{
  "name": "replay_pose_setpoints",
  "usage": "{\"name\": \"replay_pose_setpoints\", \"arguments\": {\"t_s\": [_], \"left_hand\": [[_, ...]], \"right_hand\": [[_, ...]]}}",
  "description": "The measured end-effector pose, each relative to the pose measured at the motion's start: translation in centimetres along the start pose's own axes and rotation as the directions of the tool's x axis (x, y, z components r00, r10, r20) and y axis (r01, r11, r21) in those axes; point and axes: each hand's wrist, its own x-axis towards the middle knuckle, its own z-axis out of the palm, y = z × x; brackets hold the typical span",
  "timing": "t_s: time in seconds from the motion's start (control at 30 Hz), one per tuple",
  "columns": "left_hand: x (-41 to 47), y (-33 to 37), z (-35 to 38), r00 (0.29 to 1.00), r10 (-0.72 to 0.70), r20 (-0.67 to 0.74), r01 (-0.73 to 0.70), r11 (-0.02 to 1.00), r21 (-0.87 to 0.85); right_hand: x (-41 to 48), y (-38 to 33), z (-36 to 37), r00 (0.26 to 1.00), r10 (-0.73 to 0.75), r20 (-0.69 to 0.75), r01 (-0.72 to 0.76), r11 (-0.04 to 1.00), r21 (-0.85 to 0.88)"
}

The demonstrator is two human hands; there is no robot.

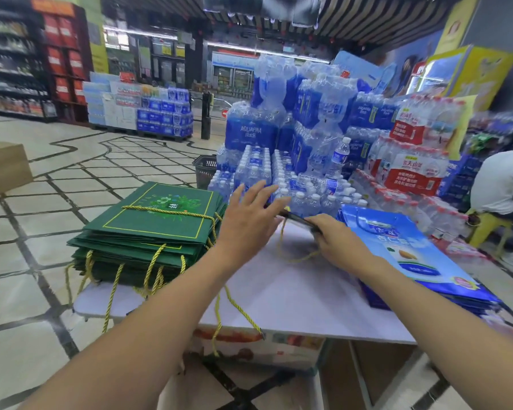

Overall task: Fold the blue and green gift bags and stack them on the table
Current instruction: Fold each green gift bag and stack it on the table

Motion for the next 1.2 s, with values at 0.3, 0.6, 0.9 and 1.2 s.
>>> {"name": "replay_pose_setpoints", "arguments": {"t_s": [0.3, 0.6, 0.9, 1.2], "left_hand": [[1.3, -0.5, -1.3, 0.978, -0.140, 0.154, 0.165, 0.973, -0.161], [-7.8, 4.1, 1.9, 0.686, 0.058, 0.725, 0.187, 0.949, -0.253], [-6.6, 4.2, 3.2, 0.745, -0.020, 0.667, 0.209, 0.956, -0.205], [-2.2, 3.4, 8.6, 0.637, 0.074, 0.767, 0.182, 0.953, -0.243]], "right_hand": [[2.3, -3.0, -5.8, 0.881, 0.406, -0.243, -0.217, 0.803, 0.555], [-3.2, 0.2, 2.6, 0.739, 0.640, 0.211, -0.663, 0.635, 0.397], [-7.6, -1.6, 6.2, 0.912, 0.291, 0.288, -0.238, 0.949, -0.205], [-8.2, -1.2, 7.4, 0.909, 0.270, 0.317, -0.178, 0.940, -0.291]]}}
